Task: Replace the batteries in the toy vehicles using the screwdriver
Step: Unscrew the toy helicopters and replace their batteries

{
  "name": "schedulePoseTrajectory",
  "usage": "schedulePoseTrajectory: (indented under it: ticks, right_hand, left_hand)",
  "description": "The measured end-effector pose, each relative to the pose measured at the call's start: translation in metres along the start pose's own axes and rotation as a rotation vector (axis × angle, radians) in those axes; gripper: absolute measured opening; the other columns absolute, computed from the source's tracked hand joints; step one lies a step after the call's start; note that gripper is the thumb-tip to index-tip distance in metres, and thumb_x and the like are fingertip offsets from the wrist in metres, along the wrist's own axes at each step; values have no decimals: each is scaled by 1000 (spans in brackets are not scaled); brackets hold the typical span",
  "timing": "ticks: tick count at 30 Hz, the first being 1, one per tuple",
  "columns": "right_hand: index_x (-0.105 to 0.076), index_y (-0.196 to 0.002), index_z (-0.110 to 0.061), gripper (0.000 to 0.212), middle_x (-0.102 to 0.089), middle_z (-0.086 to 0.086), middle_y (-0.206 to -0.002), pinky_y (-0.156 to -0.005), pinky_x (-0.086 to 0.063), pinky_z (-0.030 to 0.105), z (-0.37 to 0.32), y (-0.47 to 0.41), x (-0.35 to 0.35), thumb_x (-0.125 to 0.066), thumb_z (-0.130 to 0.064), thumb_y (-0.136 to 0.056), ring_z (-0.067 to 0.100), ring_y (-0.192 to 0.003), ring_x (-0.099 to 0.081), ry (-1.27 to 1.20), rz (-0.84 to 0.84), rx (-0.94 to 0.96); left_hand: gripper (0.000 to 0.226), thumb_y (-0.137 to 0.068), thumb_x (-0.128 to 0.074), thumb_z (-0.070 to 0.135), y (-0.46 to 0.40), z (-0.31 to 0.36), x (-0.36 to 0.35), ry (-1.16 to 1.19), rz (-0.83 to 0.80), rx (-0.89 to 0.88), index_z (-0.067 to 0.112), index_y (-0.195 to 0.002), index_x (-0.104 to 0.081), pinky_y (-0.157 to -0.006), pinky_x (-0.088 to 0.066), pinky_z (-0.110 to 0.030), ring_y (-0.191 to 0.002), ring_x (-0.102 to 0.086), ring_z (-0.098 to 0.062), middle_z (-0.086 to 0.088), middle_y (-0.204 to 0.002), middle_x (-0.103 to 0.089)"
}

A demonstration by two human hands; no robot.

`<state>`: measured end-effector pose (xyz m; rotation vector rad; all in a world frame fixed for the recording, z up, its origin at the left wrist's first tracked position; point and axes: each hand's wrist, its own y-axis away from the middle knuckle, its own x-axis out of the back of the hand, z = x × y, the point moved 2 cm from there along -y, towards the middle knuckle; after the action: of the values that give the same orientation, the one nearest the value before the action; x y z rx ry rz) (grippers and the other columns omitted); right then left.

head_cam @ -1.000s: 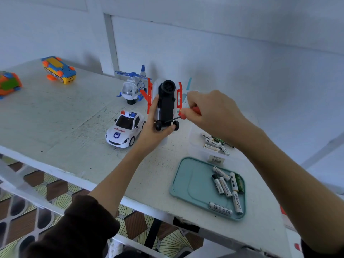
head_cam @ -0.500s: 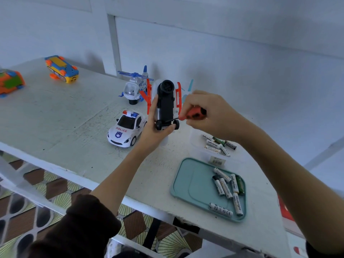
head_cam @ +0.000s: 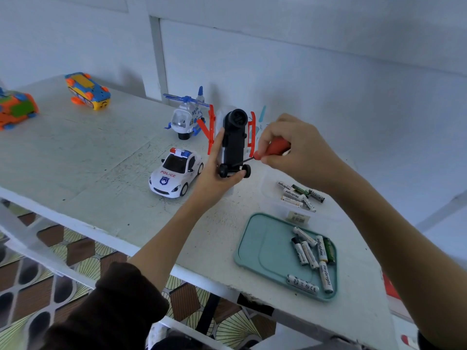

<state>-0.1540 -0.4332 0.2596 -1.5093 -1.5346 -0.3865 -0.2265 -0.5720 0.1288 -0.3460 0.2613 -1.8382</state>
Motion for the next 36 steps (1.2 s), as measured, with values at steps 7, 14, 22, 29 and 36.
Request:
schedulePoseTrajectory:
  ticks: [7, 14, 22, 29, 36]
  right_hand:
    - [-39, -59, -24, 39, -61, 3, -66, -58, -46, 28, -5, 2, -2, -44, -37, -96, 20, -71, -64, 288, -108, -14]
    - [-66, -89, -7, 20, -52, 3, -83, -66, -45, 18, -6, 3, -8, -58, 4, -75, 9, -72, -55, 61, -69, 190]
    - [-64, -77, -7, 8, -53, -3, -66, -57, -33, 10, -9, -1, -7, -57, -2, -79, 3, -55, -42, 193, -36, 175]
    - [-47, -59, -9, 36, -49, -1, -55, -49, -31, 21, 1, -10, -4, -53, -26, -91, 6, -48, -40, 374, -78, 18]
    - [-59, -80, -12, 22, -53, -6, -70, -61, -42, 25, -7, -9, -5, -61, -34, -84, 4, -62, -48, 250, -142, 56]
  left_hand:
    - [89, -86, -60, -8, -1, -1, 4, 6, 39, -22, 34, -147, -10, -100, -48, -43, -124, -52, -14, 40, -134, -37]
    - [89, -83, -63, 1, -1, -1, 4, 21, 83, -51, 36, -147, -12, -98, -48, -49, -126, -51, -28, 8, -149, -35]
    - [91, -85, -61, -10, -1, -3, 1, 36, 64, -31, 32, -148, -10, -100, -47, -48, -124, -53, -19, 34, -137, -39]
    - [90, -85, -61, -9, -2, -2, 3, 29, 83, -30, 37, -144, -12, -97, -50, -32, -125, -51, -12, 32, -136, -34]
    - [89, -83, -62, -3, -2, -3, 3, 19, 79, -52, 34, -146, -11, -99, -48, -46, -128, -49, -15, 19, -144, -34]
